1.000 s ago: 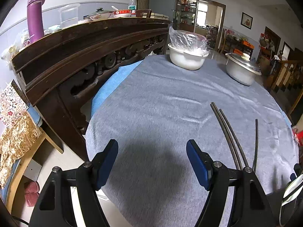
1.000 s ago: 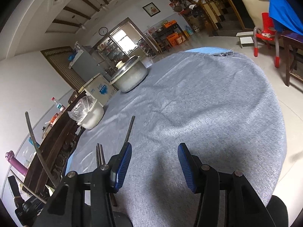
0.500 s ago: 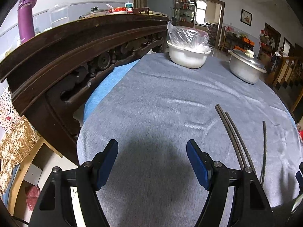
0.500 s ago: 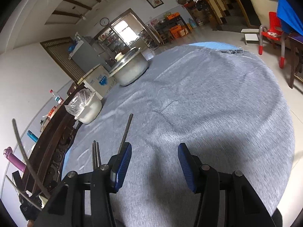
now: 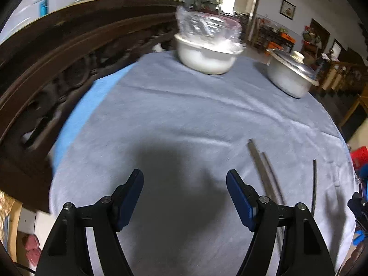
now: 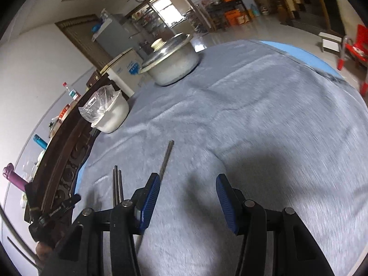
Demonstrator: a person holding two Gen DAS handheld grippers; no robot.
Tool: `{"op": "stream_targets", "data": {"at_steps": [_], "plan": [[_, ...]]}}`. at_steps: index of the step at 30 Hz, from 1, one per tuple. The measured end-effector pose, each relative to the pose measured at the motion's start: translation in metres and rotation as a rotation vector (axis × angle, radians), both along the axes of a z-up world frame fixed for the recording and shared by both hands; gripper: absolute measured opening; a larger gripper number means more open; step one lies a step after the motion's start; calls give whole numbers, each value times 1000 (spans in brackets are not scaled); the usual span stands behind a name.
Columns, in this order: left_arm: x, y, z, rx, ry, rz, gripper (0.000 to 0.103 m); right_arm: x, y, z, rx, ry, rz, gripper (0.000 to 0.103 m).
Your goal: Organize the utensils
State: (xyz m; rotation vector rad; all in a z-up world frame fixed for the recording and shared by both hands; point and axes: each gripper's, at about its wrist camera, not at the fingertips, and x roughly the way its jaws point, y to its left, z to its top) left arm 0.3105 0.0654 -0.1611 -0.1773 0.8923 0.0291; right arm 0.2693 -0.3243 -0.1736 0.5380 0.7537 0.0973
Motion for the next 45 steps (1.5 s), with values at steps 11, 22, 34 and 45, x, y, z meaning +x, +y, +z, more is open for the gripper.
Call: {"op": "stream_targets", "data": {"at_steps": [11,22,34,45], "plan": [[29,-66,-15,102,30,-168,75,30,22,0,-10,16,95,54],[49,-78,-36,68,131,-196,75,29,6,-11,48,26,73,54],[70,-75,-37,54,225,-198,77,22,-12,-21,95,28,42,54],[74,-78,-39,104,277,-161,76,42,-4,-9,23,73,78,51]]}}
